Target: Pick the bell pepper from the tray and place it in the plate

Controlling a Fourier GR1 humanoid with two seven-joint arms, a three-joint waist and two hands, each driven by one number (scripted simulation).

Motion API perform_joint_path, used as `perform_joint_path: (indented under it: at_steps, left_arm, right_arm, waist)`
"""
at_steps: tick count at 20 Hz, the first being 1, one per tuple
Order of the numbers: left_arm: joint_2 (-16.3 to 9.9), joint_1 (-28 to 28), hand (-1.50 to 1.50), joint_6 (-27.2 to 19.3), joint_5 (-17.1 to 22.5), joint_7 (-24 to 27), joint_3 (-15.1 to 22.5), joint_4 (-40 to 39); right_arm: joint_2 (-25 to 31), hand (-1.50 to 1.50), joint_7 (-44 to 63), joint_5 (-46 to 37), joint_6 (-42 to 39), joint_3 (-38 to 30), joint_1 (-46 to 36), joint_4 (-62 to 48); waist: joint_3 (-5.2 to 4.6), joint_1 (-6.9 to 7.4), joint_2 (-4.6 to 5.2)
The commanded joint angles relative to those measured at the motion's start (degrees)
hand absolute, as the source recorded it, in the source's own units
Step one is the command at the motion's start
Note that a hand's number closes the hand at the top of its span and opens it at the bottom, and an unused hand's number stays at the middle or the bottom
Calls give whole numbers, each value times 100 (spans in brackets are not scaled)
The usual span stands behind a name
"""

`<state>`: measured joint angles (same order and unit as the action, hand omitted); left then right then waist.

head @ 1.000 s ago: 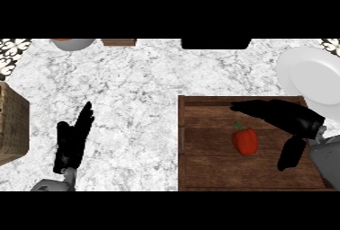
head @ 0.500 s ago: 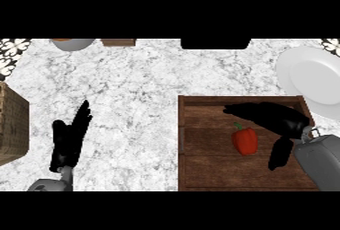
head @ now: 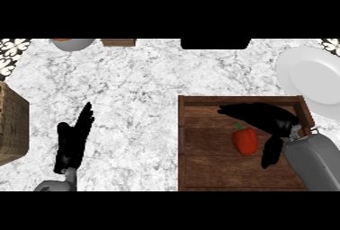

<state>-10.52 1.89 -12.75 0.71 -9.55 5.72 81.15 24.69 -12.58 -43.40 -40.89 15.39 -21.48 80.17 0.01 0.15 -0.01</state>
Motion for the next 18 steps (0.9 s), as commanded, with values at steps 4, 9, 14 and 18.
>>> perform_joint_path:
  at_steps: [4,9,14,18]
  left_arm:
    - [216,234,0,-148,-245,-440,33,200]
    - [161,88,0,187,-143,-231,-172,133]
    - [83,59,0,123,-211,-529,-211,406]
    - [-33,-110,0,312,-143,-399,-212,486]
  right_arm:
    - [110,150,-813,-444,445,44,125,49]
    - [-73,150,-1256,-801,918,-146,-75,-541]
    - [-290,150,-705,-784,1326,-559,-36,-9]
    - [-229,150,-510,-884,2360,-1426,-387,-1203]
  waist:
    - [0,-12,-1]
    - [-1,-1,3]
    - [-2,-39,-11]
    - [4,71,24]
